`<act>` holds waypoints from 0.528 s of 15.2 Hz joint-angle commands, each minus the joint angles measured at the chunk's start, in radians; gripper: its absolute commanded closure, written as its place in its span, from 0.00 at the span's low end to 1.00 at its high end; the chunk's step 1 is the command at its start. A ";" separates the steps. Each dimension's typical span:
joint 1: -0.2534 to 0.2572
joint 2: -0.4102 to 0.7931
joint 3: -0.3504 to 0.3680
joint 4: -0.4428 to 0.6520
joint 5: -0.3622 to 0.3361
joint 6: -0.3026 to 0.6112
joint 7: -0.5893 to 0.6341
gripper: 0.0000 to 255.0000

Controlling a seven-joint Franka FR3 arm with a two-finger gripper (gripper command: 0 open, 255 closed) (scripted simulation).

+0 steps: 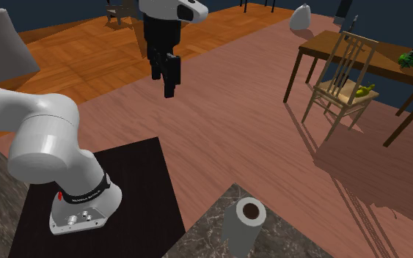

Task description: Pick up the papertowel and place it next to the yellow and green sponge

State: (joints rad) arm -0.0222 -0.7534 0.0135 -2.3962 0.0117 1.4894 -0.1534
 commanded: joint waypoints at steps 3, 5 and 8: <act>-0.018 0.036 -0.035 0.001 -0.032 0.031 -0.037 0.00; -0.035 0.077 -0.069 0.006 -0.062 0.062 -0.072 0.00; -0.059 0.145 -0.119 0.022 -0.103 0.109 -0.124 0.00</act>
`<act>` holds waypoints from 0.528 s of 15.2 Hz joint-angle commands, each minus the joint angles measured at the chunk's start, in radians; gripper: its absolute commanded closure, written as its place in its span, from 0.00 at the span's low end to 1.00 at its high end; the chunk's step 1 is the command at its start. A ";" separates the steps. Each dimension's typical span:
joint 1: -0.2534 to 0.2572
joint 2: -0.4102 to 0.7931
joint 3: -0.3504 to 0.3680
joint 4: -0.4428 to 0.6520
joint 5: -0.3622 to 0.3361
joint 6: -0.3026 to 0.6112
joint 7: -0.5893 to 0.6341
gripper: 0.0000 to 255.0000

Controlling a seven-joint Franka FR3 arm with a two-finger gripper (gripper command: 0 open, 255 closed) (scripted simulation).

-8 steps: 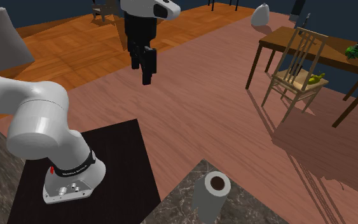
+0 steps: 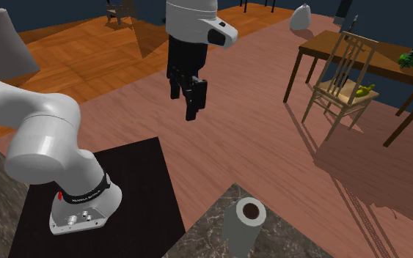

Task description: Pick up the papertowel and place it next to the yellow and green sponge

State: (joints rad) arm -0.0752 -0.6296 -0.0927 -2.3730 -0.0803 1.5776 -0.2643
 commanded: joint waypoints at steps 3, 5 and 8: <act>-0.029 0.097 -0.062 0.026 -0.046 0.067 -0.064 0.00; -0.042 0.151 -0.094 0.049 -0.064 0.097 -0.097 0.00; -0.061 0.238 -0.139 0.093 -0.085 0.139 -0.147 0.00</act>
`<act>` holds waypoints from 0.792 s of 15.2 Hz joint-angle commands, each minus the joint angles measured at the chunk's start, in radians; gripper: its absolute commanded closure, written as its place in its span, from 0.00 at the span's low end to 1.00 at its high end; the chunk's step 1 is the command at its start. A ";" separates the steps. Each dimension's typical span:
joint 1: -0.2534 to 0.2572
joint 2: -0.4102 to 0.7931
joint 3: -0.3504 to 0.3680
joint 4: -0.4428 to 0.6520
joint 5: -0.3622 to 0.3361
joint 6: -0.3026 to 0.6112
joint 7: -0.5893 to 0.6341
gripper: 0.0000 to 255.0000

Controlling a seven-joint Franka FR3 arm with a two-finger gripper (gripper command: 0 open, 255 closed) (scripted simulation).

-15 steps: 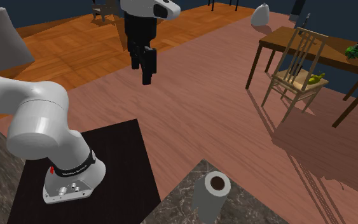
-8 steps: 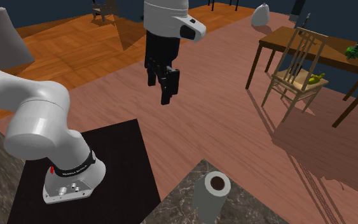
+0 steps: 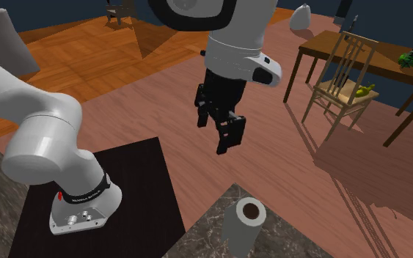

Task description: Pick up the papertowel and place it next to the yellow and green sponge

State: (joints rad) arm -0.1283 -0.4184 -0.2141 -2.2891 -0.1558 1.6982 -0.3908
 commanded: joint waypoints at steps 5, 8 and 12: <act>-0.037 0.185 -0.088 0.103 -0.022 0.081 -0.106 0.00; -0.056 0.286 -0.126 0.174 -0.016 0.111 -0.159 0.00; -0.085 0.425 -0.167 0.280 0.008 0.139 -0.231 0.00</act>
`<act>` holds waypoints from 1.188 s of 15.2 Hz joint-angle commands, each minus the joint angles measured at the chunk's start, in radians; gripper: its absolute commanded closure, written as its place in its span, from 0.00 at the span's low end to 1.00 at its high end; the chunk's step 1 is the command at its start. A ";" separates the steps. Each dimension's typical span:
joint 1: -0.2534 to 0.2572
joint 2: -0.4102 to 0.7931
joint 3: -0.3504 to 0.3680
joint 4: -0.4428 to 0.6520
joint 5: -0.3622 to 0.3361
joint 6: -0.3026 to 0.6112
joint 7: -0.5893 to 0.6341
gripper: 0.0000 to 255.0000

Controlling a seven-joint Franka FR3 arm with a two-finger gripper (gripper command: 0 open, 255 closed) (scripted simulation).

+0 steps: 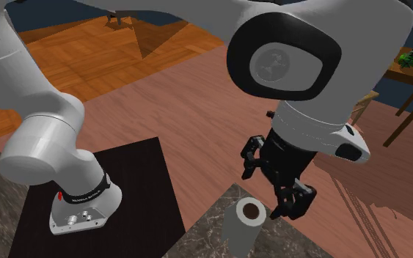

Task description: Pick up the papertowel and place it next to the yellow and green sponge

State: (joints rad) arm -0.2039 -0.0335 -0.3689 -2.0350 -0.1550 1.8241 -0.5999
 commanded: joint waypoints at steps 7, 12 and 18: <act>-0.017 0.053 -0.018 -0.055 0.005 0.107 -0.022 0.00; -0.017 0.054 -0.018 -0.061 0.005 0.115 -0.022 0.00; -0.017 0.054 -0.018 -0.061 0.005 0.115 -0.022 1.00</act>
State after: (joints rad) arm -0.2213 0.0205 -0.3871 -2.0957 -0.1498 1.9389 -0.6218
